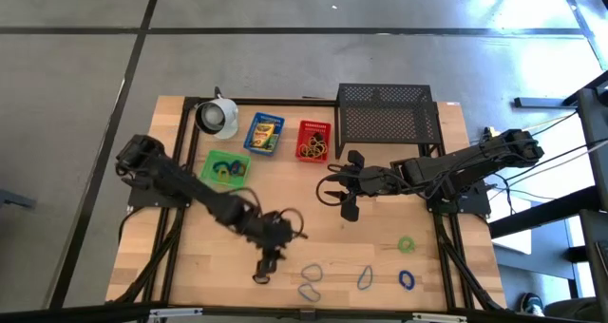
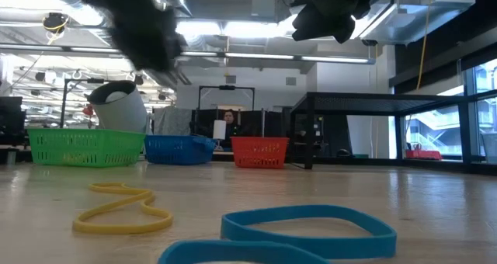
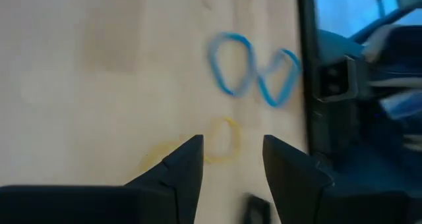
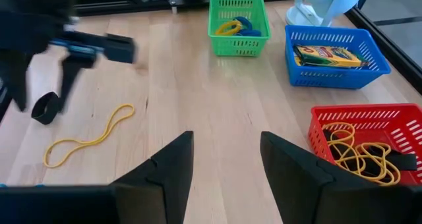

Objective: Pick & Place Office Desk Supplies
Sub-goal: Put the black rubber band into the red bin, then put the green spring keychain into the green bin

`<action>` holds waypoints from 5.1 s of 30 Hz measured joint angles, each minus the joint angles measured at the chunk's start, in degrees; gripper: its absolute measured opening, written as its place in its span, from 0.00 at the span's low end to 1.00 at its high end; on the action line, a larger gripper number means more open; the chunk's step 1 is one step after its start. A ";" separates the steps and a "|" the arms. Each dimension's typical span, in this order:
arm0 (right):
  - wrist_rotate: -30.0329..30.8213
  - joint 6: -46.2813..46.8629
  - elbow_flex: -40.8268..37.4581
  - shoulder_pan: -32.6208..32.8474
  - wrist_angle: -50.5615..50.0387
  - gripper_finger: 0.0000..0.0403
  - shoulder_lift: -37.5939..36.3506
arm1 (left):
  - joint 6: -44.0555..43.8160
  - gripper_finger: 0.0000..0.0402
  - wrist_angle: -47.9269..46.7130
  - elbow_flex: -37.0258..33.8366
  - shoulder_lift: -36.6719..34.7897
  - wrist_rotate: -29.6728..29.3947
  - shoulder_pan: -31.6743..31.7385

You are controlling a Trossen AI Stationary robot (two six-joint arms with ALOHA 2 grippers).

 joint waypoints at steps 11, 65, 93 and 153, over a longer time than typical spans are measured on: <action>0.41 0.00 0.00 -0.01 0.00 0.44 0.01 | -13.25 0.40 -0.99 0.00 3.14 -6.90 -13.74; 0.63 -3.05 0.00 -0.11 3.36 0.44 0.00 | 18.57 0.01 -2.36 -0.48 2.24 -57.59 -12.28; -29.31 -8.97 0.00 2.26 15.16 0.44 0.00 | 18.91 0.01 7.20 -1.37 1.25 -53.56 10.31; -29.77 -10.60 0.00 3.12 8.11 0.44 -0.55 | 22.54 0.31 33.51 -7.61 8.06 -21.43 39.63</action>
